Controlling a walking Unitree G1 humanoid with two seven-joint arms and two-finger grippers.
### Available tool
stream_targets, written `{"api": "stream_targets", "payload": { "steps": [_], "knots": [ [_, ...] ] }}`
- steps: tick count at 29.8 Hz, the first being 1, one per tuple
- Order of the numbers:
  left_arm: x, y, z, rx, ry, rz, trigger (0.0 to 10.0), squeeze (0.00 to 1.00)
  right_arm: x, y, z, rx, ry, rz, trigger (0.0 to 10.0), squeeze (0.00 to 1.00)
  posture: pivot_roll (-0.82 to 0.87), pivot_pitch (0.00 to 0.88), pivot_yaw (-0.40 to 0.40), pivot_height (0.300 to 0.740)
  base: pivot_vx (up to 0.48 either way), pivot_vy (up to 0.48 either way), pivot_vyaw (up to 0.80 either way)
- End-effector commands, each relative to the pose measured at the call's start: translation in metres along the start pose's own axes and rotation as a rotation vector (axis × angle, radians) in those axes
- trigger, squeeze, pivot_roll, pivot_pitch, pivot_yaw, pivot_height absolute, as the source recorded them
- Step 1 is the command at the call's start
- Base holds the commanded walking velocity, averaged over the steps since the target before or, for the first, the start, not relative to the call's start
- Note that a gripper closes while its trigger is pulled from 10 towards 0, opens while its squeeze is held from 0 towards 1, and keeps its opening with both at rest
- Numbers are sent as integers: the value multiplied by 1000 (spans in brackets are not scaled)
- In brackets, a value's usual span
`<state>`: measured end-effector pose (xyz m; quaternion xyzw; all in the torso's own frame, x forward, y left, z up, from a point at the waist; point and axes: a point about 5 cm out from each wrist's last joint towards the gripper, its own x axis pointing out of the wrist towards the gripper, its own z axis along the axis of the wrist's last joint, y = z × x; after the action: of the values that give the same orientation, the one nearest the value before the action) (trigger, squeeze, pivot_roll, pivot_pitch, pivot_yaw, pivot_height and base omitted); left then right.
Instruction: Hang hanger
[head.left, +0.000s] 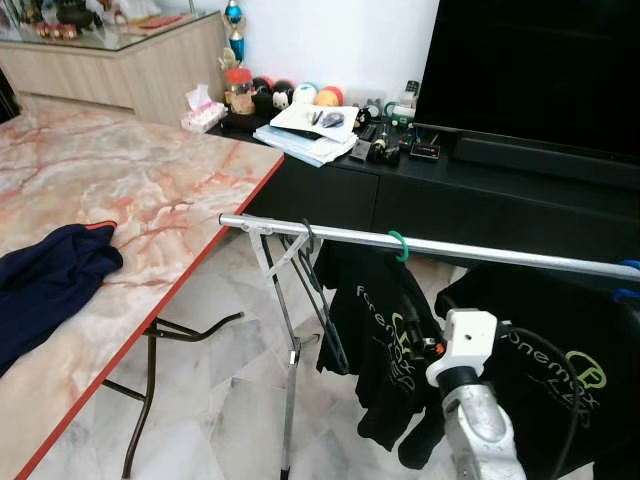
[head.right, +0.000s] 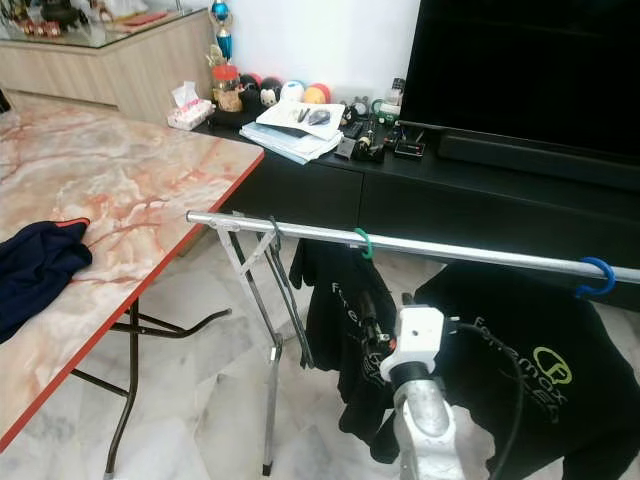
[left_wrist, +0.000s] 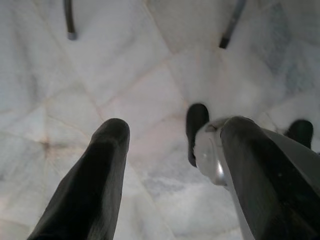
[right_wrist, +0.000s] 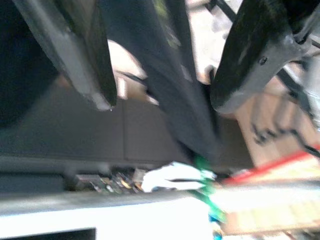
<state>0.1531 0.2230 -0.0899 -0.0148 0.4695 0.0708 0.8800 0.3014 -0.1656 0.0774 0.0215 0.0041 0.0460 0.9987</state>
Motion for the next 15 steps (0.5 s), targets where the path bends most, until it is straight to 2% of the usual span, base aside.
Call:
{"api": "stream_targets", "payload": {
  "steps": [1, 5, 10, 11, 13, 15],
  "knots": [
    [-3, 4, -14, -3, 47, 14, 10000, 0, 3, 2, 0, 2, 22, 10, 10000, 0, -59, 67, 28, 740, 0, 0, 0],
    [-2, 2, -13, 0, 46, 14, 10000, 0, 16, 4, 3, -61, 60, 52, 10000, 0, -56, 69, 28, 740, 0, 0, 0],
    [-2, 1, -11, 3, 45, 11, 10000, 0, 32, 10, 8, -36, 108, 106, 10000, 0, -46, 71, 27, 740, 0, 0, 0],
    [-2, 0, -11, 3, 45, 10, 10000, 0, 38, 15, 7, -13, 153, 149, 10000, 0, -43, 70, 24, 740, 0, 0, 0],
    [-2, 0, -11, 0, 44, 10, 10000, 0, 42, 18, 9, -24, 170, 185, 10000, 0, -41, 70, 23, 740, 0, 0, 0],
    [-2, 0, -10, -4, 42, 12, 10000, 0, 50, 19, 8, -59, 231, 205, 10000, 0, -35, 70, 19, 740, 0, 0, 0]
  ]
}}
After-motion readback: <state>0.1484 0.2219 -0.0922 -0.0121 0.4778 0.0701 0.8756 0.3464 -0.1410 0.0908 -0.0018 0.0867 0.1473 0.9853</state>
